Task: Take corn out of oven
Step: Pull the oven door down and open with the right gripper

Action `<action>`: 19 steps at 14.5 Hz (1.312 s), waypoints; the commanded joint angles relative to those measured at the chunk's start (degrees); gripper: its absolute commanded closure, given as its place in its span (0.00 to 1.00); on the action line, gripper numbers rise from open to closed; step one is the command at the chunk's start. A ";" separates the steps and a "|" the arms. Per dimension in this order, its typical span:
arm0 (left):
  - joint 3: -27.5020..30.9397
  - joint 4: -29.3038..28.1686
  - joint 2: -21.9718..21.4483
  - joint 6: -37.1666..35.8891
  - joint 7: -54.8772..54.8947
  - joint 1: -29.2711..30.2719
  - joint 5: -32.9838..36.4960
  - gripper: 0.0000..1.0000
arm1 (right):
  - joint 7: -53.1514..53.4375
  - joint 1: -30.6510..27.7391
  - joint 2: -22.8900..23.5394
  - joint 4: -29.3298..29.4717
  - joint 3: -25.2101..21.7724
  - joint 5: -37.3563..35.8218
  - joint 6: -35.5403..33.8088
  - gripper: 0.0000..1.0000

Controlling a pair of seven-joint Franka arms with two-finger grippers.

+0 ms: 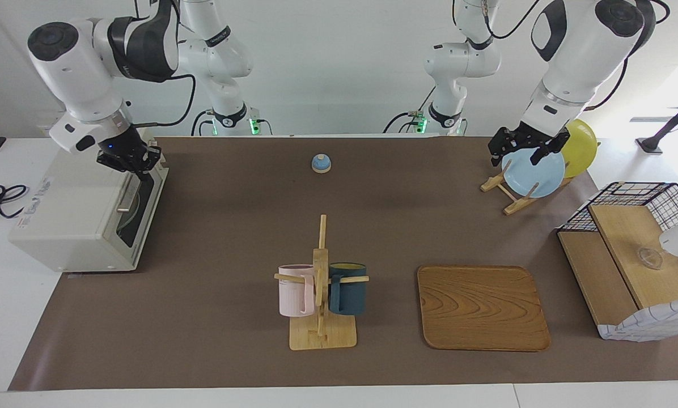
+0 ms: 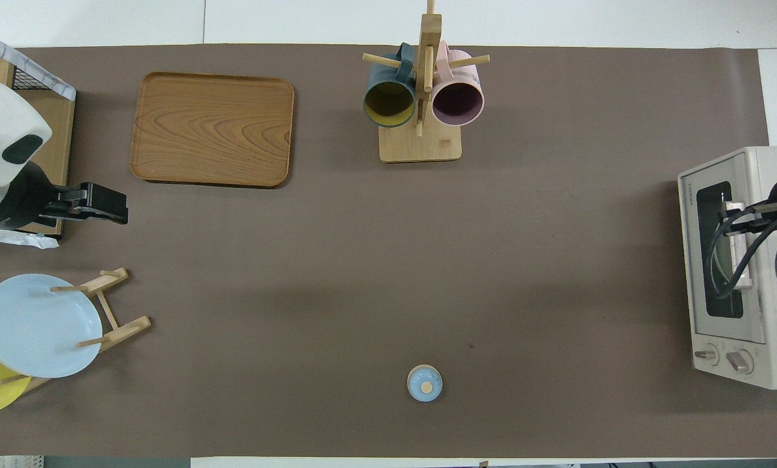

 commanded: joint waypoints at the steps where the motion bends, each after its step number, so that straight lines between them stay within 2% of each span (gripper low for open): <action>1: -0.06 -0.86 -1.32 -1.04 -0.14 0.30 0.98 0.00 | -1.55 -1.85 -3.62 -7.80 0.21 -4.16 6.55 1.00; 5: -0.06 -0.86 -1.32 -0.68 -0.14 0.30 0.98 0.00 | -1.29 -2.82 -2.91 -9.12 0.21 -4.43 7.53 1.00; 10: -0.06 -0.77 -1.23 -0.51 -0.05 0.30 0.98 0.00 | -1.29 -2.82 -1.51 -9.13 0.29 -9.62 7.62 1.00; 15: -0.06 -0.86 -1.23 -0.42 0.74 0.30 0.98 0.00 | -0.76 -2.83 -1.24 -10.09 0.29 -9.19 7.62 1.00; 19: -0.06 -0.86 -1.32 -0.42 -0.14 0.21 0.98 0.00 | 3.80 -1.25 -0.63 -10.35 0.56 -8.48 7.53 1.00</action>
